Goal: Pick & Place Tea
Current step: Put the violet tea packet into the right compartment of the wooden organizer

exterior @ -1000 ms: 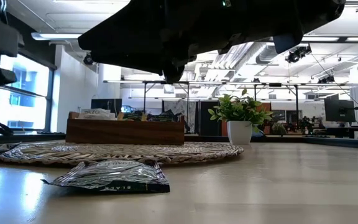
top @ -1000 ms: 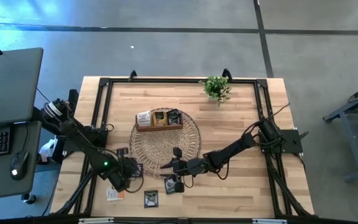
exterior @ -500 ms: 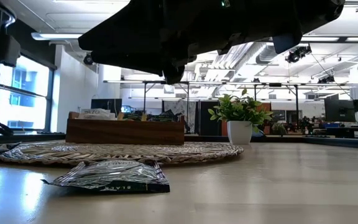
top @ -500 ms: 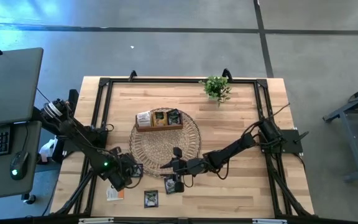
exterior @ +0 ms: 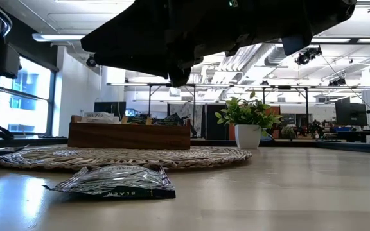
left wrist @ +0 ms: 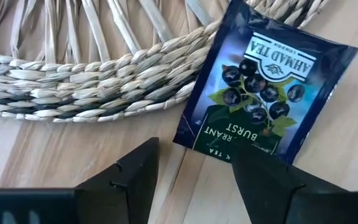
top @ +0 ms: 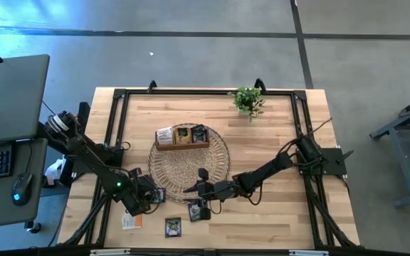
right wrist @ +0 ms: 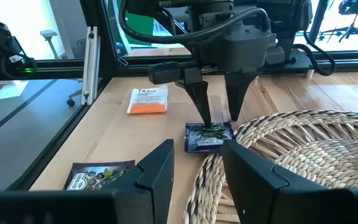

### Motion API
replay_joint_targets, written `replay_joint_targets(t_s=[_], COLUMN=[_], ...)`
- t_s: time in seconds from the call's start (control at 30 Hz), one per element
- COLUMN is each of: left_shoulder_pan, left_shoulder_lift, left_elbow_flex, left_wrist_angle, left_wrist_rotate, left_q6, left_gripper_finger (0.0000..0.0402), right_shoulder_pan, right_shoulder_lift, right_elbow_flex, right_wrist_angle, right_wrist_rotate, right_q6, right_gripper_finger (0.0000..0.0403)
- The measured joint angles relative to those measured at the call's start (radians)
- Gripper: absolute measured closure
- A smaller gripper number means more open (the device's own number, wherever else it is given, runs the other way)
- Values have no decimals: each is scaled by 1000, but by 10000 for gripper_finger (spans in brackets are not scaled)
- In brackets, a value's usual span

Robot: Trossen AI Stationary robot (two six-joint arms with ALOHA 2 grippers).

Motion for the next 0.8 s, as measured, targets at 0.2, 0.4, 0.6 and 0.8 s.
replay_joint_targets(t_s=[0.2, 0.4, 0.6, 0.8], left_shoulder_pan=[1, 2, 0, 0], left_shoulder_lift=[0, 1, 12, 11], left_elbow_flex=[-17, -18, 63, 169], left_wrist_angle=[3, 26, -25, -64], left_wrist_rotate=[11, 11, -3, -34], left_q6=[-7, -7, 39, 130], left_gripper_finger=[273, 383, 387, 398], right_shoulder_pan=[0, 0, -1, -32], right_shoulder_lift=[0, 0, 0, 0], right_elbow_flex=[0, 0, 0, 0], right_wrist_angle=[0, 0, 0, -1], right_wrist_rotate=[-31, -44, -46, -51], right_q6=[-2, 0, 0, 100], right_gripper_finger=[269, 269, 269, 269])
